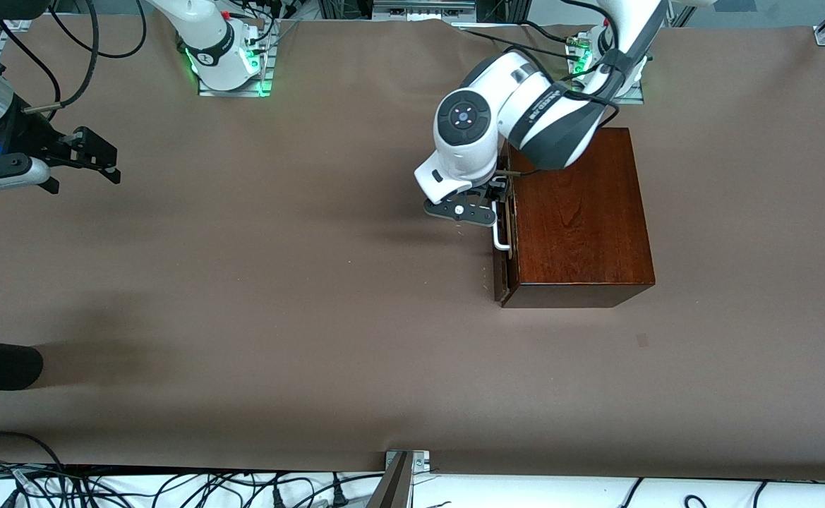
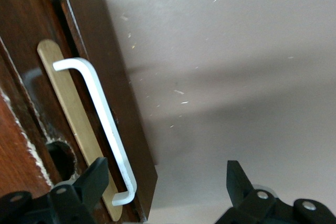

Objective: Open drawer, take yellow block, close drawer

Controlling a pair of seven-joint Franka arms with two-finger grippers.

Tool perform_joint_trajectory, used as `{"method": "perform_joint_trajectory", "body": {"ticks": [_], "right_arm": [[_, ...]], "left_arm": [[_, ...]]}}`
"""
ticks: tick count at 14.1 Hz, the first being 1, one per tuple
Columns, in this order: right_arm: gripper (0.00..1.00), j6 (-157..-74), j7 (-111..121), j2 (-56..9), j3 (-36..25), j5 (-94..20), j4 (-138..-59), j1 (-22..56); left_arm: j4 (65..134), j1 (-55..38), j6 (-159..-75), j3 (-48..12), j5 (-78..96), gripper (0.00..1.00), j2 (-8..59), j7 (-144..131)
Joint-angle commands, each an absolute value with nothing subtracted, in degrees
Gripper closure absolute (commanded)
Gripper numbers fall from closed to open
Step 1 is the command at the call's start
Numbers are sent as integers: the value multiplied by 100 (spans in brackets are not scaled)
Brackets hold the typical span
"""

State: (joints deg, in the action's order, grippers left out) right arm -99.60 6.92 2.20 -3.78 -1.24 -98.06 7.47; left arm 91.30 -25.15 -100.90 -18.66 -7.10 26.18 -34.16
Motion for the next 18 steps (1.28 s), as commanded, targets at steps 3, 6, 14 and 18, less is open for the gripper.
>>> {"method": "perform_joint_trajectory", "body": {"ticks": [3, 6, 14, 18], "right_arm": [[0, -9844, 624, 185, -369, -97, -9686, 738], [0, -9844, 624, 185, -369, -88, -9686, 738], [0, -9844, 624, 185, -369, -97, -9686, 729], [0, -9844, 624, 185, -369, -88, -9686, 729]], "left_arm": [[9439, -2847, -10081, -1854, -1396, 0, 2663, -4271], [9650, -2856, -10116, -1854, -1642, 0, 2681, -4386], [9747, -2856, -10757, -1837, -1767, 0, 3041, -4790], [9721, -2857, -11126, -1854, -1758, 0, 3103, -4816]]}}
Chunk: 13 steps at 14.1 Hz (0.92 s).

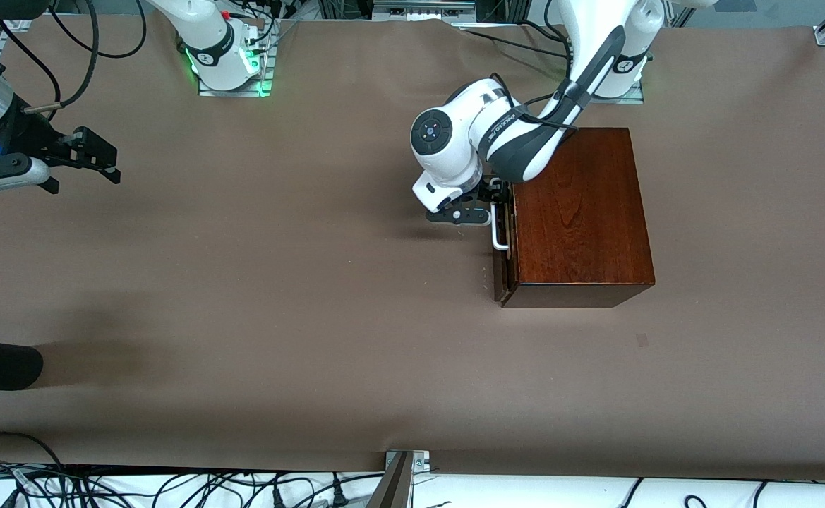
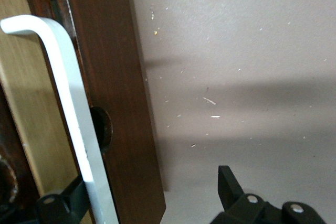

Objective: Open drawer, take yellow block, close drawer

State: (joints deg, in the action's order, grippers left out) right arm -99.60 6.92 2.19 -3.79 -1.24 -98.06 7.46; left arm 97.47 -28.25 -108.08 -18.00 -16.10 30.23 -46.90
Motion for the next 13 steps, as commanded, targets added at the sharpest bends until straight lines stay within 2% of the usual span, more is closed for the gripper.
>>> {"method": "perform_joint_trajectory", "body": {"ticks": [1, 4, 6, 10, 13], "right_arm": [[0, -9844, 624, 185, -378, -97, -9686, 729], [0, -9844, 624, 185, -378, -97, -9686, 721], [0, -9844, 624, 185, -378, -88, -9686, 712], [0, -9844, 624, 184, -378, -97, -9686, 712], [0, -9852, 624, 176, -378, -97, -9686, 712]], "left_arm": [[9686, -2874, -11188, -1863, -1749, 0, 3137, -4825], [9572, -3023, -11609, -1863, -1626, 0, 3260, -4965], [9414, -3128, -11645, -1863, -1626, 0, 3392, -5080], [8606, -3392, -11646, -1863, -1345, 0, 3770, -5150], [8578, -3454, -11593, -1863, -1354, 0, 3692, -5160]]}}
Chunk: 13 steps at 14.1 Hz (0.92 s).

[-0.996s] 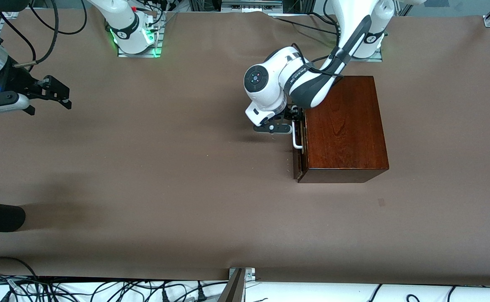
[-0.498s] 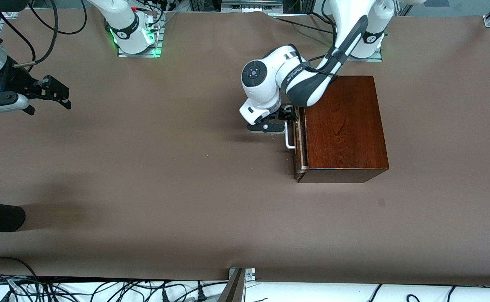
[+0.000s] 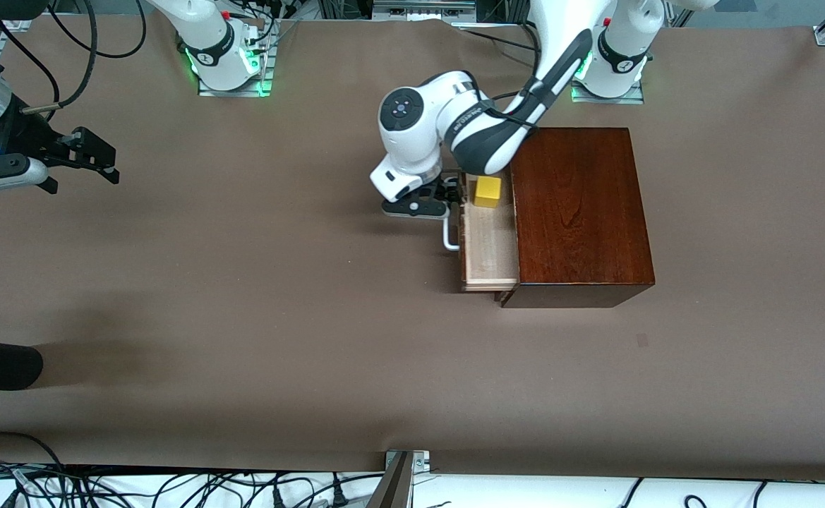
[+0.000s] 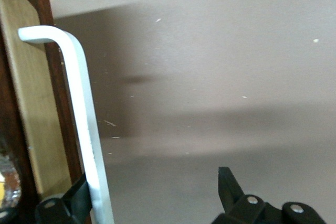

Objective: Open drawer, take yellow block, close drawer

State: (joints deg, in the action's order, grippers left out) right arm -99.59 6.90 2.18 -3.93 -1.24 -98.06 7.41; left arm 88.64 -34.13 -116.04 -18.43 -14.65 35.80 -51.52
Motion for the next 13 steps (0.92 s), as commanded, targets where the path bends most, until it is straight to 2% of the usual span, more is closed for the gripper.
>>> {"method": "perform_joint_trajectory", "body": {"ticks": [1, 7, 10, 13], "right_arm": [[0, -9844, 615, 176, -378, -97, -9686, 712], [0, -9844, 624, 184, -378, -97, -9686, 712], [0, -9853, 641, 185, -369, -97, -9677, 712], [0, -9844, 738, 185, -317, -79, -9677, 764]], "left_arm": [[8578, -3411, -11514, -1855, -1354, 0, 3561, -5124], [8438, -2780, -9794, -1863, -1336, 0, 2331, -4510], [8429, -1840, -9615, -1863, -1161, 0, 1681, -4194], [8429, -1057, -9432, -1828, -993, 0, 1363, -3422]]}}
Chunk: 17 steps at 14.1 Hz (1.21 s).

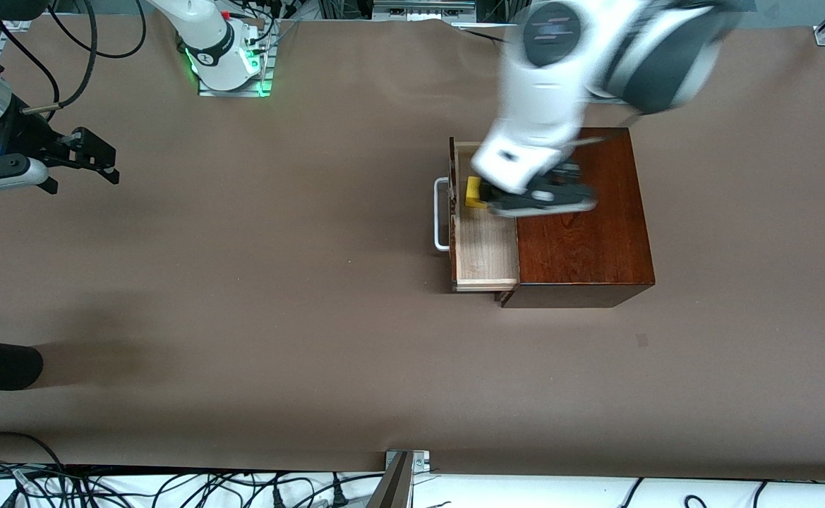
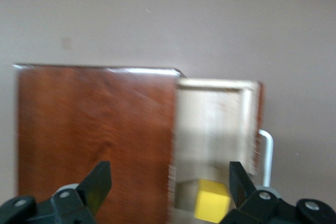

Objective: Open drawer, take yellow block, close drawer

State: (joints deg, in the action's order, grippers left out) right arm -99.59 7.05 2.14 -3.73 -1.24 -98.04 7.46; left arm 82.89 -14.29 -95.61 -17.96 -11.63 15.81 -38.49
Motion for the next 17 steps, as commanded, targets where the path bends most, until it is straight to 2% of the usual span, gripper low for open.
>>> {"method": "perform_joint_trajectory", "body": {"ticks": [1, 3, 5, 8, 10, 12, 13, 15, 17], "right_arm": [[0, -9922, 712, 176, -299, -114, -9685, 799], [0, -9932, 747, -148, -255, -149, -9529, 948], [0, -9905, 729, -324, -229, -167, -9501, 1185], [0, -9731, 1036, -746, -220, -150, -9475, 2062], [0, -9782, 1125, -800, -220, -149, -9422, 2887], [0, -9922, 1125, -1167, -220, -167, -9195, 3740], [0, -9966, 1134, -1473, -220, -123, -8906, 4153], [0, -10115, 1143, -2141, -220, -97, -8186, 4787], [0, -10536, 1326, -2800, -228, -79, -7457, 5228]], "left_arm": [[8377, -837, -9274, -1819, -984, 0, 1345, -3097], [8375, -362, -9211, -1723, -626, 0, 1144, -2114], [8612, -167, -9272, -1251, -458, 0, 854, -1217], [9147, -237, -9316, -258, 139, 0, 432, 181], [9613, -447, -9745, 139, 149, 0, 142, 237], [10148, -440, -10377, 219, 140, 0, -96, 299], [10238, -439, -10371, 220, 149, 0, -184, 221], [10004, -439, -10012, 167, 88, 0, -89, -104], [9914, -439, -9818, 141, 79, 0, -62, -237]]}}
